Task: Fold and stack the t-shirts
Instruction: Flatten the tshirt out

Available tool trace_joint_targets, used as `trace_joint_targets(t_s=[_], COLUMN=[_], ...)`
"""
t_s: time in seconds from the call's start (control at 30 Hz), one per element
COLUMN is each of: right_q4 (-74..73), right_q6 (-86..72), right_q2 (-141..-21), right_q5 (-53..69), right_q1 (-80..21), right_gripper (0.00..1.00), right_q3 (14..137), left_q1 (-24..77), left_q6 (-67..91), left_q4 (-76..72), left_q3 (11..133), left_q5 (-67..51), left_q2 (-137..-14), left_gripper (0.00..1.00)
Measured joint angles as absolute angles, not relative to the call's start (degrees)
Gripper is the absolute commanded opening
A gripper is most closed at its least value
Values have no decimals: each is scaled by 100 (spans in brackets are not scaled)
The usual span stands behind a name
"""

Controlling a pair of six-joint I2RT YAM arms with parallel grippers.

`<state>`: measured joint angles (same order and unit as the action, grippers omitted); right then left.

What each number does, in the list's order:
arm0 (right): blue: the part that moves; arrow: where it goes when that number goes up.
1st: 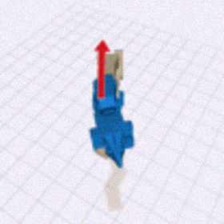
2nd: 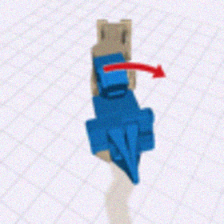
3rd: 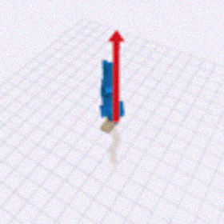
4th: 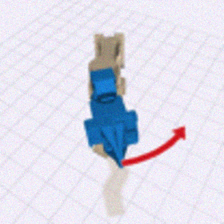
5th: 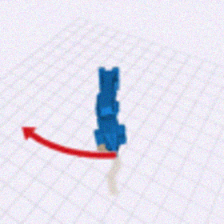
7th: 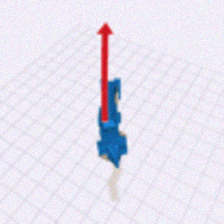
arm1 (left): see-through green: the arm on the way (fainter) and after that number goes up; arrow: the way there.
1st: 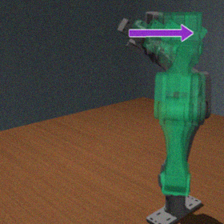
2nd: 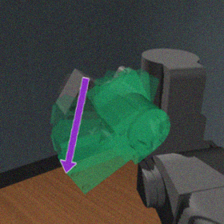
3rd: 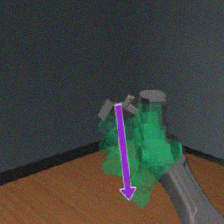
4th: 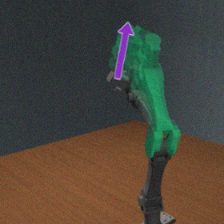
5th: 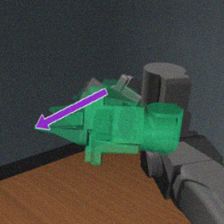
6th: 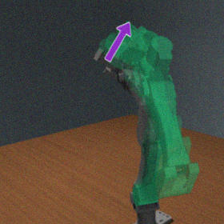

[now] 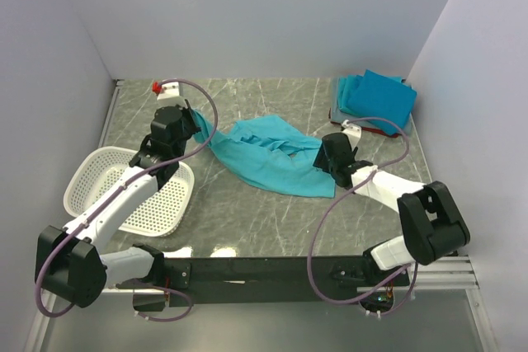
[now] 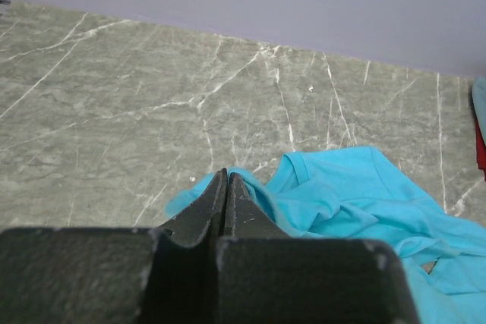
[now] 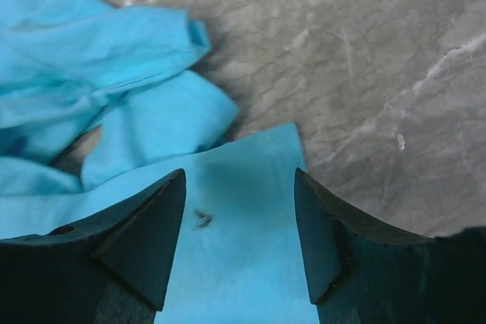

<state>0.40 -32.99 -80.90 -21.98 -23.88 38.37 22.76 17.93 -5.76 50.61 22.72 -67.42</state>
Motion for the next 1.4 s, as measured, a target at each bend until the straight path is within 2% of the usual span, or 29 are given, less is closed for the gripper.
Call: trace_joint_targets(t_s=[0.43, 0.8, 1.13, 1.4], right_q4=[51, -266, -582, -799], right_q6=[-3369, -3409, -3500, -3522], right_q2=[-8473, -8954, -9233, -9325], right_q5=[-1614, -1376, -1378, -1378], right_q1=[-1660, -1533, -1531, -1527], right_gripper=[52, 49, 34, 37], right_q3=[3927, 4362, 4587, 4737], left_q1=[2176, 2115, 2075, 2043], left_q6=[1839, 1881, 1898, 1909], left_q4=[-615, -620, -615, -617], left_q3=[4984, 4960, 4917, 4884], left_q5=[2130, 2071, 2060, 2018], left_q2=[-6678, -6652, -6641, -6508], left_gripper=[0, 0, 0, 0])
